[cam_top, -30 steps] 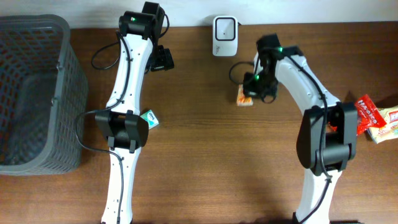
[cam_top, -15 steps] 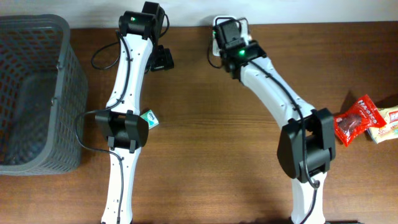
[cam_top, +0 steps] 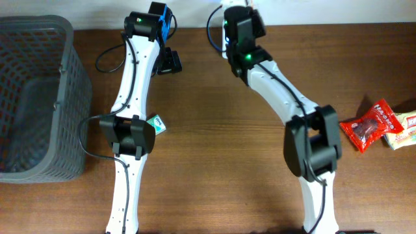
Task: Scan the item barcode
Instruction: 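Lift the orange pack up in front of the scanner with the right gripper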
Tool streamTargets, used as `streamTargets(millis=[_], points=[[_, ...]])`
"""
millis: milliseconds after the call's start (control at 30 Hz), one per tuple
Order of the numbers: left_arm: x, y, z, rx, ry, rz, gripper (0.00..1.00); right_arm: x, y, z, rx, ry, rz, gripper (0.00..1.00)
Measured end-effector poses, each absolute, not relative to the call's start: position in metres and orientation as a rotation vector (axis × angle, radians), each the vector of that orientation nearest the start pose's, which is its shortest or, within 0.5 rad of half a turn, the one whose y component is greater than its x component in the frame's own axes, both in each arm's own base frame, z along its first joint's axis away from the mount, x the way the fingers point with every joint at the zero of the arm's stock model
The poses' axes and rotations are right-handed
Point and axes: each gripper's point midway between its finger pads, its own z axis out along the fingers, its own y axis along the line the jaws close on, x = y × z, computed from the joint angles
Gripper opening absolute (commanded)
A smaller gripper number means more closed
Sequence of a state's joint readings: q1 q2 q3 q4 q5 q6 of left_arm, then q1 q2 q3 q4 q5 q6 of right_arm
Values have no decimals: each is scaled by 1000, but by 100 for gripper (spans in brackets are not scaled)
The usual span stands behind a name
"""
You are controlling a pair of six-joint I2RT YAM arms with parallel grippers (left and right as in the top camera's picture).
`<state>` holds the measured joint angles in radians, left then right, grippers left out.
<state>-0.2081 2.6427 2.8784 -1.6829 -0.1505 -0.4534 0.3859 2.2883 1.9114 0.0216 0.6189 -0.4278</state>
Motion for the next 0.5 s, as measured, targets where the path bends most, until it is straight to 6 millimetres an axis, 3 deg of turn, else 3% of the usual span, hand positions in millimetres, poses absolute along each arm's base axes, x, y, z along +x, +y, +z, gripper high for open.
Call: streamTargets(millis=[133,200,500], points=[[500,-80,113,-377,2948,152,99,642,162,140,-626,1914,-700,4],[500,-80,113,-377,2949,152,99,642,165,124,-695,1923,-713,4],[500,-80,113,-376,2949,152,99,644,169,122,-766,1899,-735,4]])
